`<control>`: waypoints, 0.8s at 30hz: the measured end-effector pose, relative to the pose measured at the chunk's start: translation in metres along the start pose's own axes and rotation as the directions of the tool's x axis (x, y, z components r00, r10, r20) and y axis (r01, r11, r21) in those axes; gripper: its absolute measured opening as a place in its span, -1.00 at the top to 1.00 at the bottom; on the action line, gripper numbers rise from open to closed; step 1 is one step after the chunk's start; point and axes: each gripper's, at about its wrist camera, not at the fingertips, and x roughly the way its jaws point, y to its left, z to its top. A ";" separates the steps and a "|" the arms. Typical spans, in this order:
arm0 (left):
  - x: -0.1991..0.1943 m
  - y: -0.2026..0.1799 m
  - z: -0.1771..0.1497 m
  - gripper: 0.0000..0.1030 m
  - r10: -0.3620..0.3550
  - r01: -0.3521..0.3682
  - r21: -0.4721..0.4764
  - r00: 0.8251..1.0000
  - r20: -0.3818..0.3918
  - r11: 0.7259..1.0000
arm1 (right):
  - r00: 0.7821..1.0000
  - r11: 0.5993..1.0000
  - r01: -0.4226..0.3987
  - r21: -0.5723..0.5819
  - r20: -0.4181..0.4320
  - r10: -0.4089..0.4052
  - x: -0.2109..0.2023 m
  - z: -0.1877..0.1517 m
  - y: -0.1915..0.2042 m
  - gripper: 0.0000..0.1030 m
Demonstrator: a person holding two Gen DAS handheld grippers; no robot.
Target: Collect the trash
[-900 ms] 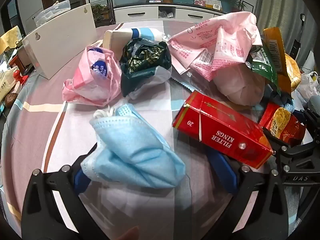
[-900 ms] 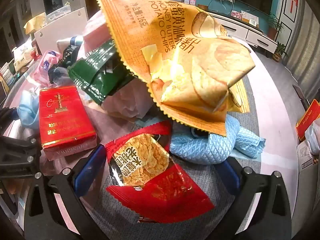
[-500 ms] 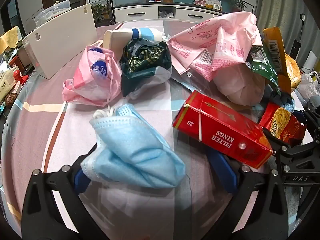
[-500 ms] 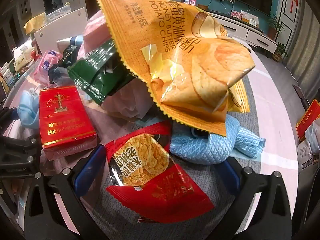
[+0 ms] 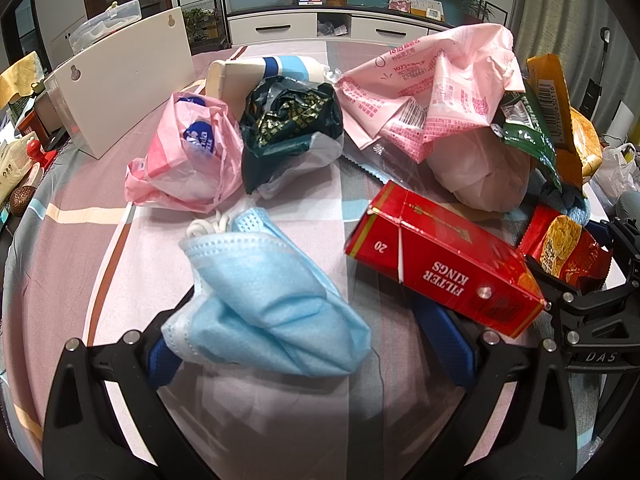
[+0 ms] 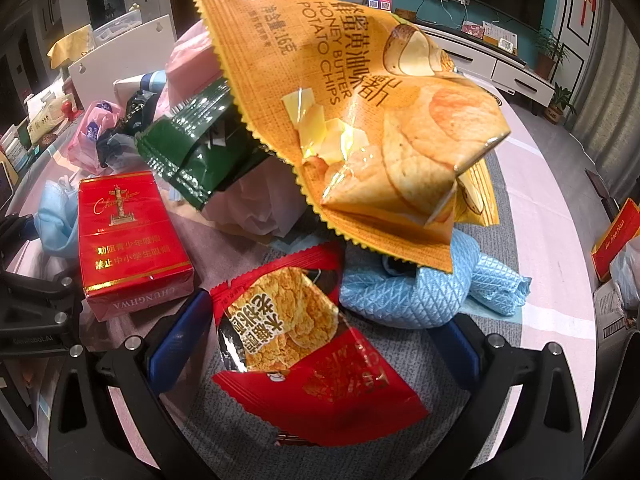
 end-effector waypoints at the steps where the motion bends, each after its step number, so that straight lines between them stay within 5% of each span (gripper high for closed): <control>1: 0.000 0.000 0.000 -0.96 0.000 0.000 0.000 1.000 0.000 1.000 | 1.000 1.000 0.000 0.000 0.000 0.000 0.000 0.000 0.000 -0.96; 17: 0.000 0.000 0.000 -0.96 -0.004 0.004 0.004 1.000 0.000 1.000 | 1.000 1.000 0.000 0.000 0.000 0.000 0.000 0.000 0.000 -0.96; 24: -0.013 0.006 -0.005 -0.95 -0.078 0.077 -0.020 0.996 -0.041 0.997 | 1.000 1.000 0.006 0.010 0.001 -0.006 0.001 0.001 0.000 -0.96</control>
